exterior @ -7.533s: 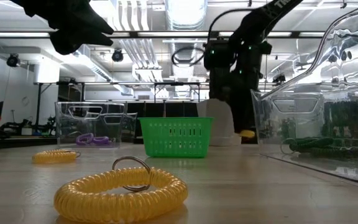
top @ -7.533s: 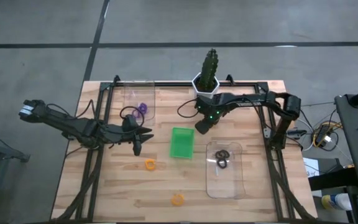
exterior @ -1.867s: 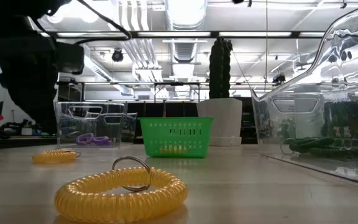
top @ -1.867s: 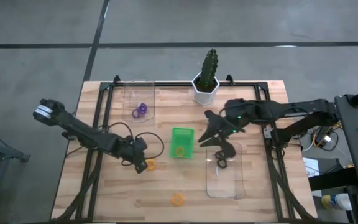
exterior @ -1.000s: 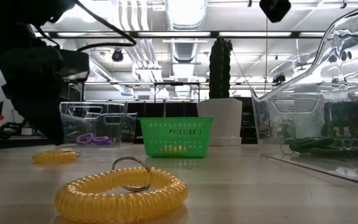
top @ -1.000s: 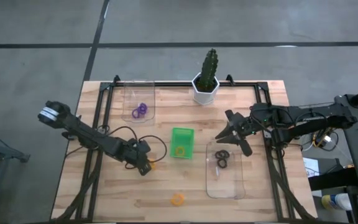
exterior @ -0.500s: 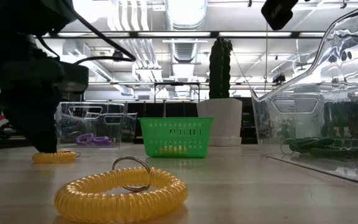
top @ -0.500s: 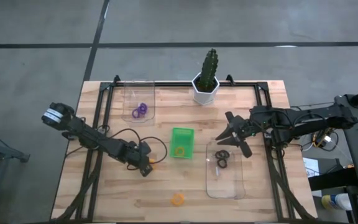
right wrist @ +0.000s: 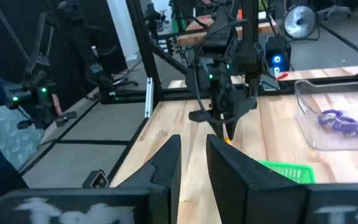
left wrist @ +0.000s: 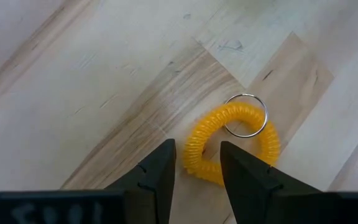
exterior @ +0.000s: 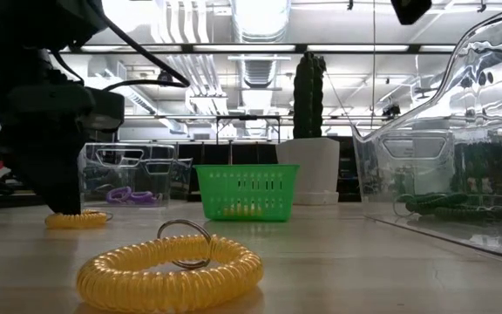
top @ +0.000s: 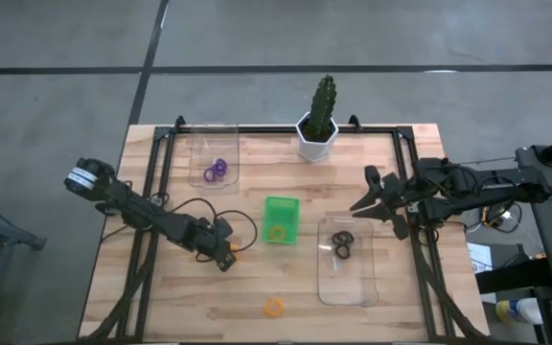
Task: Sort spring keychains
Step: Put the top orange spring keychain into the green bin
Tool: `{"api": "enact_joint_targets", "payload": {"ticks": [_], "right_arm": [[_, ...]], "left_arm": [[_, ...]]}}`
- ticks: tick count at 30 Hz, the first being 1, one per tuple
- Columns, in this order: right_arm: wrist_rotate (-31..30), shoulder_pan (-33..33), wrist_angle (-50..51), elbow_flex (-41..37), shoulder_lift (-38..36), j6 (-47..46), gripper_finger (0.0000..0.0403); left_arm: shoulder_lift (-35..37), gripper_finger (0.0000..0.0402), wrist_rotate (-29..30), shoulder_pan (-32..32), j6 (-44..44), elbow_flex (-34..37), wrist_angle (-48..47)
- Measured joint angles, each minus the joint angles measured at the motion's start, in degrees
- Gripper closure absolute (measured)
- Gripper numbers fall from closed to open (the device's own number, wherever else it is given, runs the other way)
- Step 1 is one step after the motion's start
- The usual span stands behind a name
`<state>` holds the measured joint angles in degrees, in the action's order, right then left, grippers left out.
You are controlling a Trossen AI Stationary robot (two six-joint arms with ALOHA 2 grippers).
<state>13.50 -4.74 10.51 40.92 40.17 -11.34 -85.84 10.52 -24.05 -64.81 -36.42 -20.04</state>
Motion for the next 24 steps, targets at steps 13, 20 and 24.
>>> {"api": "enact_joint_targets", "payload": {"ticks": [13, 20, 24], "right_arm": [[0.0, 0.0, -0.5, -8.6, -9.6, -6.2, 0.0325], [0.0, 0.0, -0.1, -9.6, -10.5, -5.6, 0.0335], [-0.1, 0.0, -0.1, -9.6, -10.5, -5.6, 0.0330]], "left_arm": [[-0.1, 0.0374, 0.4, 0.0, -4.4, 0.1, -1.5], [-0.1, 0.0392, 0.6, 0.0, -4.9, 0.1, -1.6], [0.0, 0.0398, 0.9, 0.0, -5.6, 0.1, -1.6]]}}
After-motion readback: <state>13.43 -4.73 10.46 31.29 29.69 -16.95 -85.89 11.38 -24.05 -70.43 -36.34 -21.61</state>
